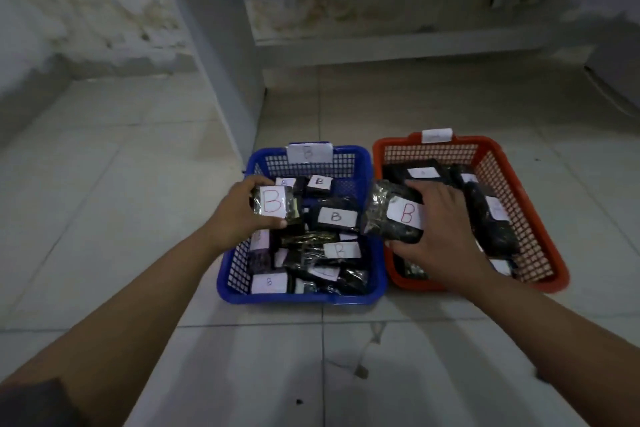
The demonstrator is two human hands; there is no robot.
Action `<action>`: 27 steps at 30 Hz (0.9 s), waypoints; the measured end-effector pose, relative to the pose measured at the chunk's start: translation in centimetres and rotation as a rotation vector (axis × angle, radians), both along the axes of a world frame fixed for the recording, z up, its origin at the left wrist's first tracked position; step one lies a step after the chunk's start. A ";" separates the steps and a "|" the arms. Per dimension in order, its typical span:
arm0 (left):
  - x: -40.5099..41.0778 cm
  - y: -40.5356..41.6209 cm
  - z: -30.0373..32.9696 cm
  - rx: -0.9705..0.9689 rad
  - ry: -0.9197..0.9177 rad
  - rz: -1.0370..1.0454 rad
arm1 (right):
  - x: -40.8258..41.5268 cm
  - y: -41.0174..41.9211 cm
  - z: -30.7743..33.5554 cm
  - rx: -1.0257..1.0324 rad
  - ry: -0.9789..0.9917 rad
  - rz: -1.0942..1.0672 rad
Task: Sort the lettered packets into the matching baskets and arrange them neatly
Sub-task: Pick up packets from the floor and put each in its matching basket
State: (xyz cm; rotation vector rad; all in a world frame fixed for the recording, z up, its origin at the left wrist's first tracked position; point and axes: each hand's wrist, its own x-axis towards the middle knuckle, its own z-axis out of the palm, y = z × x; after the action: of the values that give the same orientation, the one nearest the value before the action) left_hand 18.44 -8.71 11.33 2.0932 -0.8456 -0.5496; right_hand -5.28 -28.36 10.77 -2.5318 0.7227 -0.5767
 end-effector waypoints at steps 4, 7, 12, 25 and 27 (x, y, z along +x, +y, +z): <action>2.8 2.2 -2.6 0.144 -0.176 0.031 | 3.4 2.3 -1.0 0.025 0.019 -0.022; 2.8 3.0 -3.2 0.264 -0.323 -0.055 | 5.5 3.6 -1.8 0.002 0.102 0.037; 1.8 4.8 -4.3 0.461 -0.402 -0.196 | 8.3 4.3 -2.4 0.093 0.220 0.066; -0.2 1.5 -2.8 0.410 -0.373 -0.430 | 4.0 3.3 -1.4 0.366 0.448 0.306; -1.5 0.0 -2.5 0.350 -0.359 -0.459 | 2.9 2.8 -1.0 0.371 0.427 0.294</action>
State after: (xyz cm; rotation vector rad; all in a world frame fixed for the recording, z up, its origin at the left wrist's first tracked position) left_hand 16.97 -8.67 8.84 2.3614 -1.5541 -0.5992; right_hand -2.37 -25.61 9.74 -2.3578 0.5185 0.1912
